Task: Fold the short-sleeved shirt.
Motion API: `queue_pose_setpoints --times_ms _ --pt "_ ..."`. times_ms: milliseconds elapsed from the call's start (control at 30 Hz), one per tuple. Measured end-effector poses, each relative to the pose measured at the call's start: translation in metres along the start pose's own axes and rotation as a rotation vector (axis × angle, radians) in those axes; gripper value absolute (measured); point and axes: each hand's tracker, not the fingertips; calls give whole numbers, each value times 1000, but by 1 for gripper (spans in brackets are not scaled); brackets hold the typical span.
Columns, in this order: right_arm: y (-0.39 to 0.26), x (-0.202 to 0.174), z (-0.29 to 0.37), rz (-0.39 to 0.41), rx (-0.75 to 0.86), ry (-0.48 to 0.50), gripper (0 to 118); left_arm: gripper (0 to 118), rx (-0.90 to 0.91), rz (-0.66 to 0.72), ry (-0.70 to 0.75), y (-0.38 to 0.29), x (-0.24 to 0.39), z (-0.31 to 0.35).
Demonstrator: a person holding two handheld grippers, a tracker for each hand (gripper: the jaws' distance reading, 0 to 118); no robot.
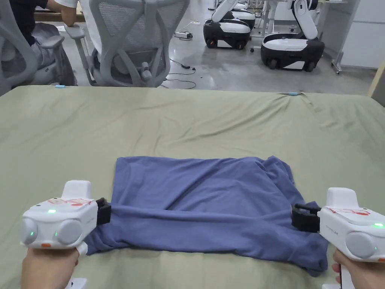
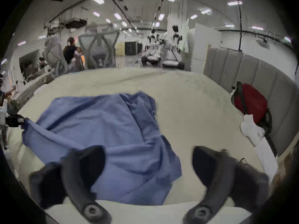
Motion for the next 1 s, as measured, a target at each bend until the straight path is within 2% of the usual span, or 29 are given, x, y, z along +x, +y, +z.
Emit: queue_pose_setpoints --times_ms 67,100,133,200,233,267,300,333,367,400,433,533,633,833,867,900,967,1000 --pt "-2 -16 34 -42 74 60 115 82 148 13 -26 -6 13 34" --pt "-5 -24 48 -57 100 88 115 92 171 12 -57 -10 21 48" --pt "-8 -40 61 -61 120 107 115 96 202 19 -86 -15 28 63" --pt "-17 -59 82 -44 141 159 115 95 232 36 -139 -25 38 80" --pt "-23 -70 90 -30 153 154 115 94 233 38 -138 -30 44 89" --pt "-28 -79 96 -13 166 149 114 92 229 35 -125 -36 49 97" --pt "-32 -84 101 15 176 149 109 85 230 25 -125 -41 52 103" --pt "-37 -89 107 40 181 144 94 71 226 2 -118 -46 54 103" --pt "-41 -94 111 55 188 120 52 32 211 -26 -111 -51 56 106" --pt "-44 -97 110 74 191 87 13 0 186 -49 -112 -56 57 106" --pt "-47 -99 110 89 188 78 0 0 175 -45 -113 -61 56 106" --pt "-47 -91 108 39 132 168 0 0 121 -15 -150 -68 51 98" --pt "-47 -92 109 63 153 131 0 0 107 -3 -125 -75 44 92" --pt "-52 -86 103 51 129 131 0 0 -130 149 -78 -87 6 47" --pt "-52 -83 101 47 121 129 0 3 -148 170 -87 -87 -2 41" --pt "-53 -81 100 47 117 122 0 24 -164 180 -75 -85 -7 34" --pt "-55 -73 99 45 111 107 0 99 -169 165 -43 -75 -15 20" --pt "-54 -69 97 36 105 100 0 107 -172 166 -32 -72 -17 14"
